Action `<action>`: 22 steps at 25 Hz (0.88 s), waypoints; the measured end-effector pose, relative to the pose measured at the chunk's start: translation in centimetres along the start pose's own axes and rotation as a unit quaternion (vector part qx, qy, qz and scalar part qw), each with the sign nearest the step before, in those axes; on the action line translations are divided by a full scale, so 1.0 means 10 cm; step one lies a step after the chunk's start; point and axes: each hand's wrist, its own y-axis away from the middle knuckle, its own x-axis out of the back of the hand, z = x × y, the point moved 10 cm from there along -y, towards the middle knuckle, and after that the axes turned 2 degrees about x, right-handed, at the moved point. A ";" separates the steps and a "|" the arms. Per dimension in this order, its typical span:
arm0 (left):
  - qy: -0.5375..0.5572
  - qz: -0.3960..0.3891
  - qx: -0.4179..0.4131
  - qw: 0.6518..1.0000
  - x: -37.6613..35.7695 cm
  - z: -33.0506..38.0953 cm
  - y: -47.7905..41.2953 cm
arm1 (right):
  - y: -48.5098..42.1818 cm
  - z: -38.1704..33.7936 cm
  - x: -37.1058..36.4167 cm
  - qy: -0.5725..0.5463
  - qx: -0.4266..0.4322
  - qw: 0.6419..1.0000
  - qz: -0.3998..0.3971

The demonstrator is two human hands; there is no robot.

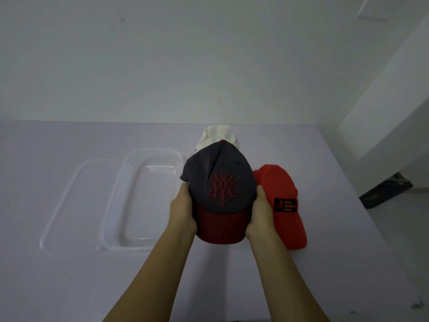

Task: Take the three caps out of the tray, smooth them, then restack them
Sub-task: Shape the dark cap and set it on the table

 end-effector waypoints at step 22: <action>-0.174 -0.004 -0.283 0.943 0.06 0.80 0.18 | 0.29 -0.40 -0.13 0.184 0.196 0.963 -0.001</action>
